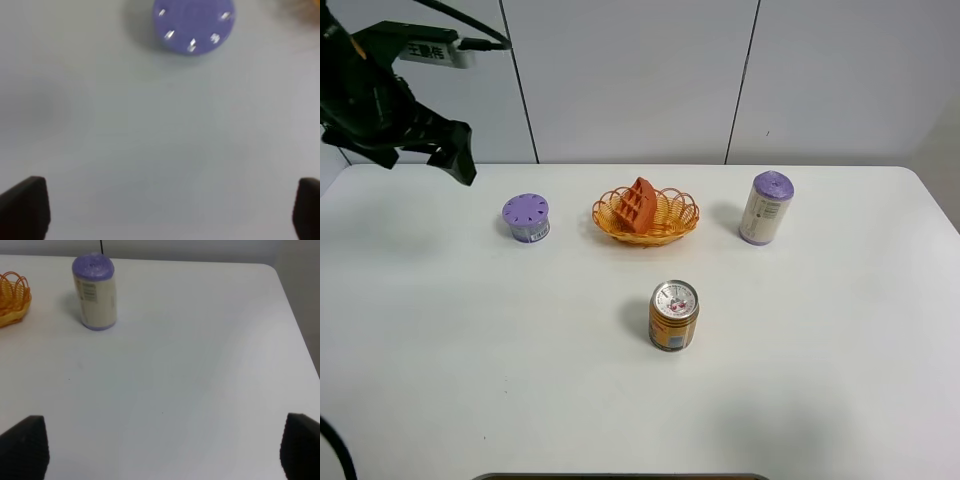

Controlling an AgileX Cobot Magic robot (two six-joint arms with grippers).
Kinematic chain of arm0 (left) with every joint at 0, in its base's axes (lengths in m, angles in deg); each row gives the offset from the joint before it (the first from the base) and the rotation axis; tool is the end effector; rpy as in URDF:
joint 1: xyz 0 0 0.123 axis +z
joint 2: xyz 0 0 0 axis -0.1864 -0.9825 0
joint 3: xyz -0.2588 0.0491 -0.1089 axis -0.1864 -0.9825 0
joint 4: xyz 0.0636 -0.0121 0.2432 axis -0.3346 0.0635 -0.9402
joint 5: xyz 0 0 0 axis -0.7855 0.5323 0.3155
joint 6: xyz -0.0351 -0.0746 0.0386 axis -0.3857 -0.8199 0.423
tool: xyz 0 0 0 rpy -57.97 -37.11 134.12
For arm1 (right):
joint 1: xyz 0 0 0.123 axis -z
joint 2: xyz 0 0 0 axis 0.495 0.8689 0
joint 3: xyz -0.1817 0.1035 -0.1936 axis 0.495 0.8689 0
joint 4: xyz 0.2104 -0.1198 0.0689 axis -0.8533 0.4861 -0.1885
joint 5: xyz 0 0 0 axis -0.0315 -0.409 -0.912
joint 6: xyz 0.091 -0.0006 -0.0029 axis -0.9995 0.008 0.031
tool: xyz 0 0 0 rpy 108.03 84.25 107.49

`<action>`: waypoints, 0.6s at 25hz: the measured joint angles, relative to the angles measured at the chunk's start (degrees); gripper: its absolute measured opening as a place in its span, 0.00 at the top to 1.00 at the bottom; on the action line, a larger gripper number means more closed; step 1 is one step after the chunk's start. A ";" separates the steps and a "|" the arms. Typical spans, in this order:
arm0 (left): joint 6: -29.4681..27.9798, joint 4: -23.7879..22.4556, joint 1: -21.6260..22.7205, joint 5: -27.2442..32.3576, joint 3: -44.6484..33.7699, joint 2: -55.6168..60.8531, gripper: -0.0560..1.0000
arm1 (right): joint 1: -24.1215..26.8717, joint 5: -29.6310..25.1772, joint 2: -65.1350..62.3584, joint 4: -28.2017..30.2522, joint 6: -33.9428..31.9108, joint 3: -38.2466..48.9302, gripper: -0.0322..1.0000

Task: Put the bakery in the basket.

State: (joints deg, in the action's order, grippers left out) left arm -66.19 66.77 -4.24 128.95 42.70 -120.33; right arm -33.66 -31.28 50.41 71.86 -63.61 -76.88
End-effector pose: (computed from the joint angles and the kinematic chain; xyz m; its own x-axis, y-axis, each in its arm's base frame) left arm 0.3178 -0.0835 0.3116 -0.8623 0.2855 -0.4181 0.2979 0.9539 0.0371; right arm -0.0141 -0.0061 0.2910 -0.4312 -0.0025 -0.9023 -0.0068 1.0000 0.0005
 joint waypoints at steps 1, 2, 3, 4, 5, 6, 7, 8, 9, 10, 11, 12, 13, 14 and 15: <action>-1.11 -1.06 0.00 -0.06 -2.14 2.38 0.01 | 0.00 0.00 0.00 0.00 0.00 0.00 0.08; -2.04 -1.99 0.00 0.00 -3.89 4.41 0.01 | 0.00 0.00 0.00 0.00 0.00 0.00 0.08; -3.14 -2.69 0.00 0.06 -5.89 6.91 0.01 | 0.00 0.00 0.00 0.00 0.00 0.00 0.08; -4.28 -3.46 0.00 0.33 -7.78 9.49 0.01 | 0.00 0.00 0.00 0.00 0.00 0.00 0.08; -5.29 -4.06 0.00 1.07 -9.20 12.05 0.01 | 0.00 0.00 0.00 0.00 0.00 0.00 0.08; -6.43 -4.64 0.00 2.05 -10.77 14.18 0.01 | 0.00 0.00 0.00 0.00 0.00 0.00 0.08; -7.65 -5.17 0.00 3.18 -12.19 16.60 0.01 | 0.00 0.00 0.00 0.00 0.00 0.00 0.08; -8.69 -5.66 0.00 4.88 -13.41 18.93 0.01 | 0.00 0.00 0.00 0.00 0.00 0.00 0.08; -9.40 -6.12 0.00 6.83 -14.31 21.12 0.01 | 0.00 0.00 0.00 0.00 0.00 0.00 0.08; -9.91 -6.67 0.00 8.65 -15.20 22.84 0.01 | 0.00 0.00 0.00 0.00 0.00 0.00 0.08; -10.15 -7.11 0.00 10.42 -15.89 24.69 0.01 | 0.00 0.00 0.00 0.00 0.00 0.00 0.08; -10.32 -7.57 0.00 11.31 -16.31 26.26 0.01 | 0.00 0.00 0.00 0.00 0.00 0.00 0.08; -10.38 -8.07 0.00 11.71 -16.38 27.45 0.01 | 0.00 0.00 0.00 0.00 0.00 0.00 0.08; -10.38 -8.36 0.00 11.77 -16.63 28.76 0.01 | 0.00 0.00 0.00 0.00 0.00 0.00 0.08; -10.38 -8.52 0.00 11.77 -17.03 29.93 0.01 | 0.00 0.00 0.00 0.00 0.00 0.00 0.08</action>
State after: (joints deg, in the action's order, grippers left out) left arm -76.57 58.25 -4.24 140.72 25.67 -90.40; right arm -33.66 -31.28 50.41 71.86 -63.61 -76.88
